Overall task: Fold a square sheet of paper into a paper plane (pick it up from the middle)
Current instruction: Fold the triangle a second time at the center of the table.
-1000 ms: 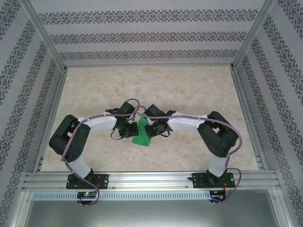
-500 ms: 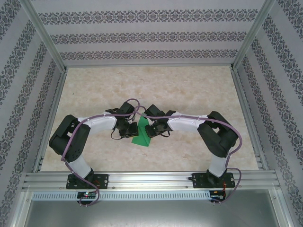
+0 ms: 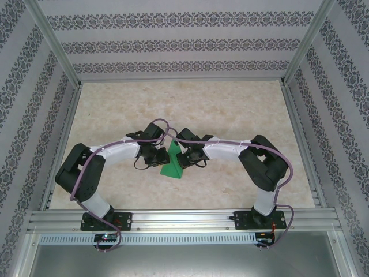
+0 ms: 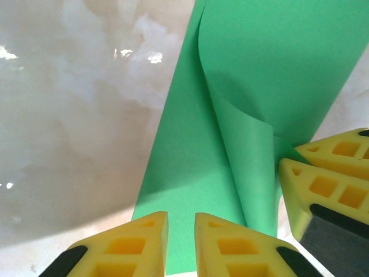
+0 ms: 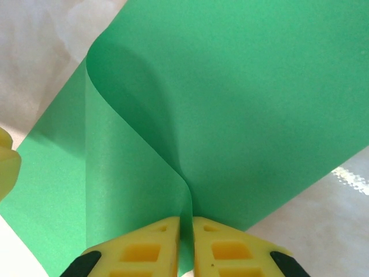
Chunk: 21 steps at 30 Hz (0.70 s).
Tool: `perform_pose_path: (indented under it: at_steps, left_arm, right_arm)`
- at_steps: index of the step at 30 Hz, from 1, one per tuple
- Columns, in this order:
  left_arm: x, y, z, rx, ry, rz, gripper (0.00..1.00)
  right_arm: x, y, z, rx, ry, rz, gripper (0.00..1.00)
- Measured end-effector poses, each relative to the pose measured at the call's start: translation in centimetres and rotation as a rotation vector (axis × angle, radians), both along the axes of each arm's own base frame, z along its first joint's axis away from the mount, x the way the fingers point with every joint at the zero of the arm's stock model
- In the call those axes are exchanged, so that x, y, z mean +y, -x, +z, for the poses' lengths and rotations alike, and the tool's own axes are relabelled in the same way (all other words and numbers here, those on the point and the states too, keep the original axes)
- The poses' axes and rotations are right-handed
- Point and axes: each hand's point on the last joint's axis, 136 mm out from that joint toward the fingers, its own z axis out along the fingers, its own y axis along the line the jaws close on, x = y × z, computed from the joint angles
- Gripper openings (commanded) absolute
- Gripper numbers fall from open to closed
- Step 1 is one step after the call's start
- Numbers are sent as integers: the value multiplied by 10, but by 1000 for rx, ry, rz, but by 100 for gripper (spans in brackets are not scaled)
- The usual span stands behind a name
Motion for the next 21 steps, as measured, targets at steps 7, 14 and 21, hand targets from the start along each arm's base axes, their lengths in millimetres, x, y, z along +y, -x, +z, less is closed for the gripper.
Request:
perform_pose_path:
  at_steps: [7, 14, 21]
  left_arm:
    - [-4, -7, 24, -56, 48, 33, 14]
    - [-21, -26, 39, -91, 170, 91, 10]
    - [-36, -36, 29, -51, 231, 124, 9]
  right_arm:
    - [0, 0, 0, 0, 0, 0, 14]
    - [0, 0, 0, 0, -2, -2, 14]
    - [1, 0, -1, 0, -2, -3, 14]
